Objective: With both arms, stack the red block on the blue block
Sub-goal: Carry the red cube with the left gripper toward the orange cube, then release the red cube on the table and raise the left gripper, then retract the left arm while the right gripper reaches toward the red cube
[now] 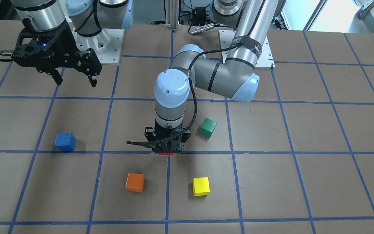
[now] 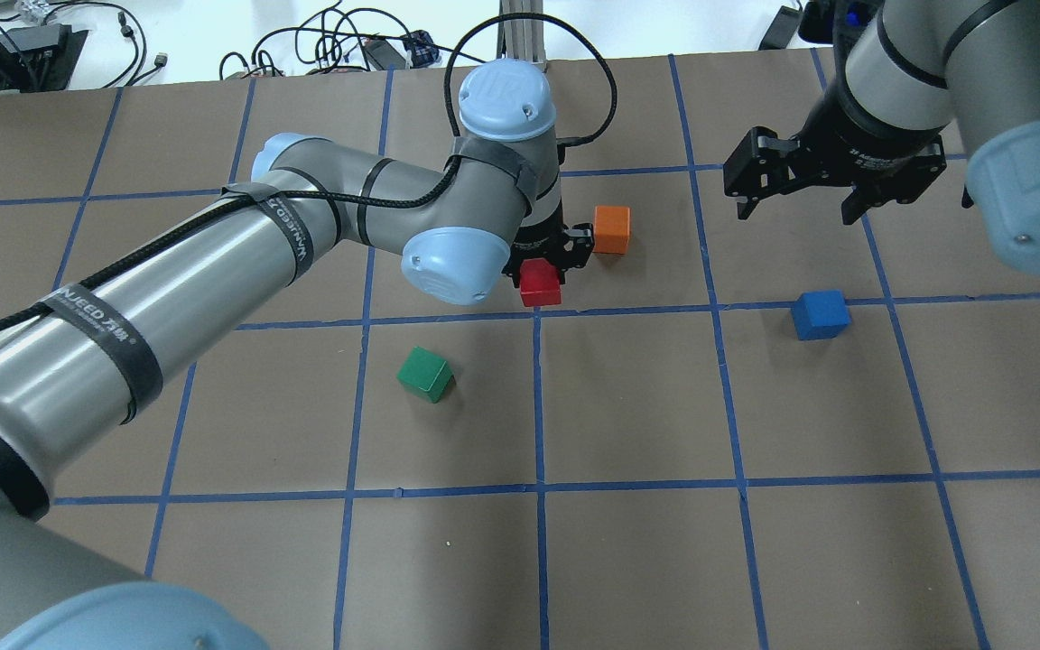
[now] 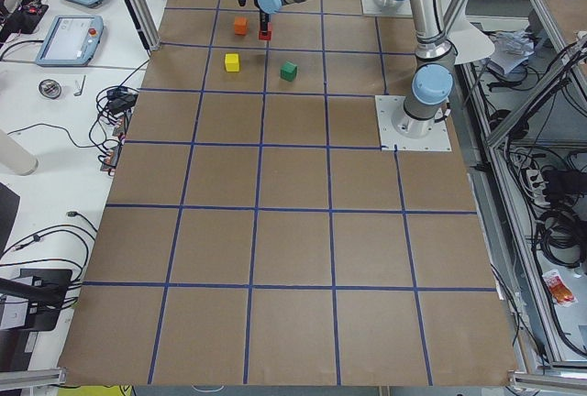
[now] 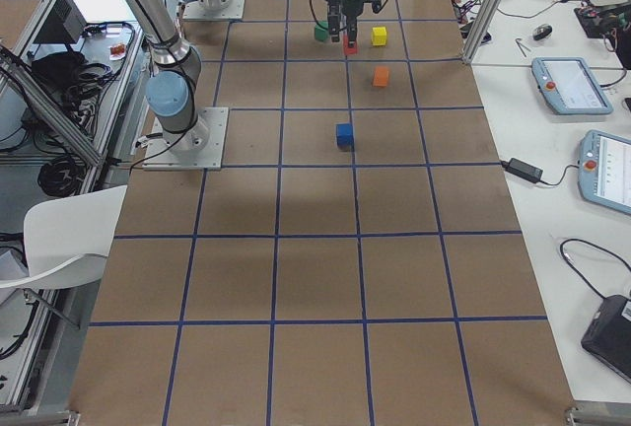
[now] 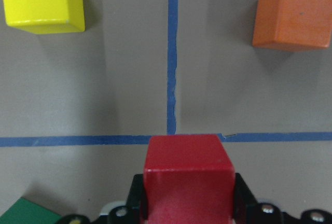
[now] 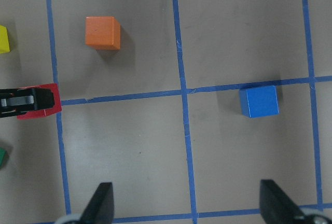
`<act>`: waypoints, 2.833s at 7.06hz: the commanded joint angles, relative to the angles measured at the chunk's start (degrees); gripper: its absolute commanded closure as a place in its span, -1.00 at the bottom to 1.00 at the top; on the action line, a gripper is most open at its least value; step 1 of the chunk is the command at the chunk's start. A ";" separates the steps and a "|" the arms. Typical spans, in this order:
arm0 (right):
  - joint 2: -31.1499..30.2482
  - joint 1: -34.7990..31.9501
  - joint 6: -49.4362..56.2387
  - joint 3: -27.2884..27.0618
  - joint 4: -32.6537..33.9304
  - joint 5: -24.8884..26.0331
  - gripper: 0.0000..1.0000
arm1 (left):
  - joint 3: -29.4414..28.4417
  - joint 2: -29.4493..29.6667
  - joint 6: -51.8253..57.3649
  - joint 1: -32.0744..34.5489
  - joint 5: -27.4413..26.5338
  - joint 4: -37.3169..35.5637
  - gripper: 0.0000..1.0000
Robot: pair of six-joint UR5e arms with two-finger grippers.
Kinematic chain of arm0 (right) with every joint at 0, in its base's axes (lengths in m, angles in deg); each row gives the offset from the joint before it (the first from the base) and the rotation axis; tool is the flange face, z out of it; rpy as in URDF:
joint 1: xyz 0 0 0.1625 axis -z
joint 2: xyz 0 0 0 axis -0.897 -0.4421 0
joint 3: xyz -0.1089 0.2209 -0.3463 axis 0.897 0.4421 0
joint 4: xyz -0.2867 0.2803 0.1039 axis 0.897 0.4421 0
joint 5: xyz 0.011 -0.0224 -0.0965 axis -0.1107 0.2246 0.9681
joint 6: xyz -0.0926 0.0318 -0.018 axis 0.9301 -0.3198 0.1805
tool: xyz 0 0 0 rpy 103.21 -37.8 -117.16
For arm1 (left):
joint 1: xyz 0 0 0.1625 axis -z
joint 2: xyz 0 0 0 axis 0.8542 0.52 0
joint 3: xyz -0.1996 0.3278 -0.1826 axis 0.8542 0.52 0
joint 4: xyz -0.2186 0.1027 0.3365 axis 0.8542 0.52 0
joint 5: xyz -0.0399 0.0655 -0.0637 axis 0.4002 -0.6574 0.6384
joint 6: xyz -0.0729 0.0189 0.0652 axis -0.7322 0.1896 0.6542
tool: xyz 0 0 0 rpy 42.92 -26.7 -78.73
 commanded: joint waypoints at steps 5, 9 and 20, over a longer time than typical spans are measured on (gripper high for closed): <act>-0.23 1.22 0.18 1.66 0.12 -0.87 -1.00 | -0.58 0.87 0.11 -0.66 0.49 -0.73 -1.00; -1.46 3.16 0.96 -0.34 0.13 -0.53 -1.00 | -12.73 -12.55 19.33 -10.32 -3.08 28.50 -1.00; 18.46 -14.94 -7.30 -1.85 18.10 -1.58 -1.00 | 3.55 -32.90 20.68 -23.16 -2.66 25.71 -1.00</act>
